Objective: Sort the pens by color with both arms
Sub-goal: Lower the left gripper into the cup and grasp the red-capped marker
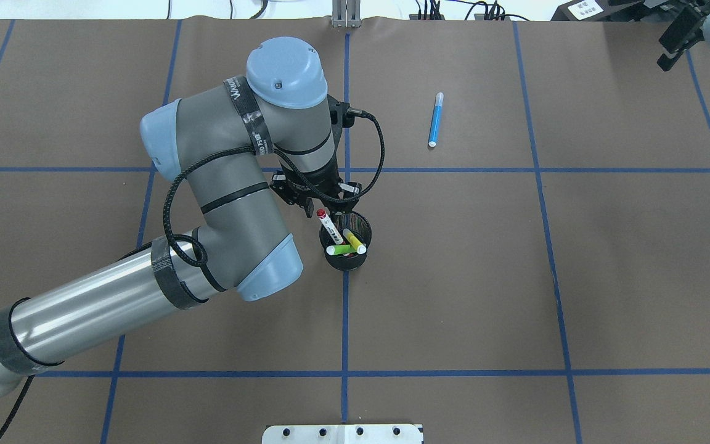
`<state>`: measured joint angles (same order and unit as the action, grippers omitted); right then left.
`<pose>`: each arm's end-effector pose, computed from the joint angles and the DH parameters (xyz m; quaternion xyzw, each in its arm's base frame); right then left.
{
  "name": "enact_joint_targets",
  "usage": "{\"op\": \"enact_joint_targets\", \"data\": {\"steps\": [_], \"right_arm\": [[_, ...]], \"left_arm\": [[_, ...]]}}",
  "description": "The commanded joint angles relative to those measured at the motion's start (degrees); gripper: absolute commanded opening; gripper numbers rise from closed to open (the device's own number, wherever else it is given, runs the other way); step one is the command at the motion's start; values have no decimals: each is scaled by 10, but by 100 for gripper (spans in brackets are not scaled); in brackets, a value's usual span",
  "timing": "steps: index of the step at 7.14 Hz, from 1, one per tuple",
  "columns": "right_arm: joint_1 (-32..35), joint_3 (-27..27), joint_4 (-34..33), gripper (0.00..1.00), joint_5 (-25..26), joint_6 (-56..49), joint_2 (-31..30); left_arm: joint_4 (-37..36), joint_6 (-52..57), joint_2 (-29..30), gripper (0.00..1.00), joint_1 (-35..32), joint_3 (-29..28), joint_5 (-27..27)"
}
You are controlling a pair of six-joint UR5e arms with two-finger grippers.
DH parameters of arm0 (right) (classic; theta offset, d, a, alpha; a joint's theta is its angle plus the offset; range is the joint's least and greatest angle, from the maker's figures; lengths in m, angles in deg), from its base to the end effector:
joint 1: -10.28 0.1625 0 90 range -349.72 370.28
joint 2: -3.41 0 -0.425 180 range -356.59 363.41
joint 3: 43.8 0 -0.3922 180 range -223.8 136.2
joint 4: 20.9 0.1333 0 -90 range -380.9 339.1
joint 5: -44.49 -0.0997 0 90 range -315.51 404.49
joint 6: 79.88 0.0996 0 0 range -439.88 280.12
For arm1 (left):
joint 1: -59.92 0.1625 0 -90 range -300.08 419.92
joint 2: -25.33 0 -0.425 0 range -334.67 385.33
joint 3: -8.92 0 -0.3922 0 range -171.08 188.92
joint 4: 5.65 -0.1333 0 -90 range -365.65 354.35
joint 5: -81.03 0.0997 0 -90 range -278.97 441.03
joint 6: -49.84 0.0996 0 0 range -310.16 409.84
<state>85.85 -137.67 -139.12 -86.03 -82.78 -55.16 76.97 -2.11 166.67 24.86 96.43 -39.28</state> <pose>-0.0955 -0.6466 0.3614 0.0229 -0.3497 -0.1622 0.9224 0.5430 -0.4825 0.1311 0.0071 0.4201 0.1161 0.9000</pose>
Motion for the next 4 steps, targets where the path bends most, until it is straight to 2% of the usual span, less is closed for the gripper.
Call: {"op": "enact_joint_targets", "data": {"steps": [1,3,4], "right_arm": [[-2,0,0,100,1,0,-1],[-2,0,0,100,2,0,-1],[-2,-1,0,100,4,0,-1]], "left_arm": [[2,0,2,48,1,-6,0],[8,0,3,48,1,-12,0],[11,0,3,43,2,-13,0]]}}
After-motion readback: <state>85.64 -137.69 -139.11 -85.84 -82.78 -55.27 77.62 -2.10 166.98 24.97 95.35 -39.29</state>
